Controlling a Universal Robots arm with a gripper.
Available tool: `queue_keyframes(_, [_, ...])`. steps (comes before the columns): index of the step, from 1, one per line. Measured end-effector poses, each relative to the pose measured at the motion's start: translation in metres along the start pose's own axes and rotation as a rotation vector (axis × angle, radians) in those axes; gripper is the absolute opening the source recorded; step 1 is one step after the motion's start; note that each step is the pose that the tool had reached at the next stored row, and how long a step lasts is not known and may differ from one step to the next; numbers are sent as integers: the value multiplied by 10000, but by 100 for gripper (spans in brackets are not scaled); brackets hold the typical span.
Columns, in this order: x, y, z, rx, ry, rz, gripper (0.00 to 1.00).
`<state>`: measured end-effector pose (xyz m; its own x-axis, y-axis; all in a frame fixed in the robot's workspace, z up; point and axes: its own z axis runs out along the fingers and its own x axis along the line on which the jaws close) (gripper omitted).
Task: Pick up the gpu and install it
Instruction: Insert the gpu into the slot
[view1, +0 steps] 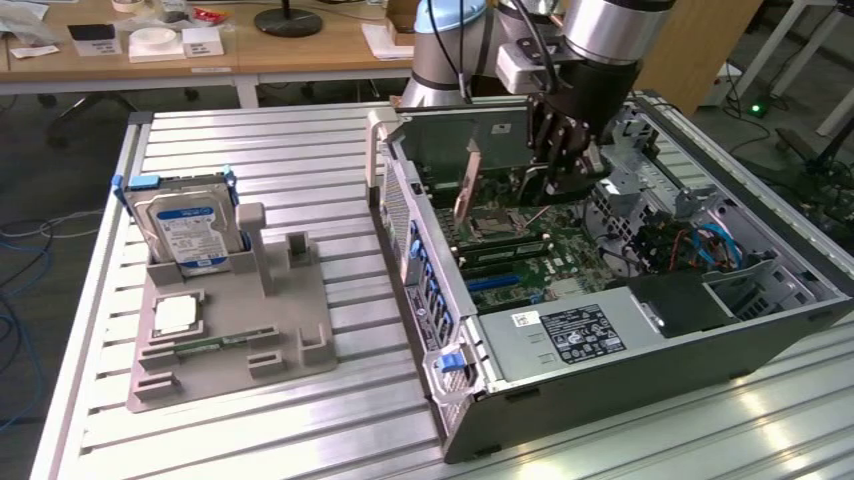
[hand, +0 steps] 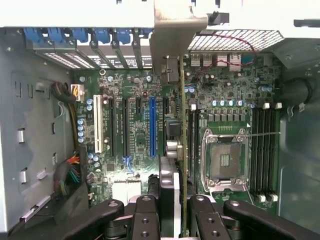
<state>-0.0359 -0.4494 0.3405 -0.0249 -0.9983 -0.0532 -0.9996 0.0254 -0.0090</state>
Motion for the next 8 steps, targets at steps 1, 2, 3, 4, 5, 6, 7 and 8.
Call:
queue_keyframes(1, [1, 1, 18, 0, 0, 1, 28])
queue_keyframes(2, [2, 3, 37, -1, 1, 1, 28])
queue_keyframes(3, [3, 7, 54, -1, 1, 2, 28])
queue_keyframes(4, [4, 11, 72, -1, 1, 1, 28])
queue_keyframes(5, [5, 19, 91, -1, 0, 1, 28])
queue_keyframes(6, [6, 27, 109, -1, 0, 1, 28])
queue_keyframes(7, [7, 32, 128, -2, 1, 1, 28])
queue_keyframes(8, [8, 32, 145, -6, -1, 0, 28])
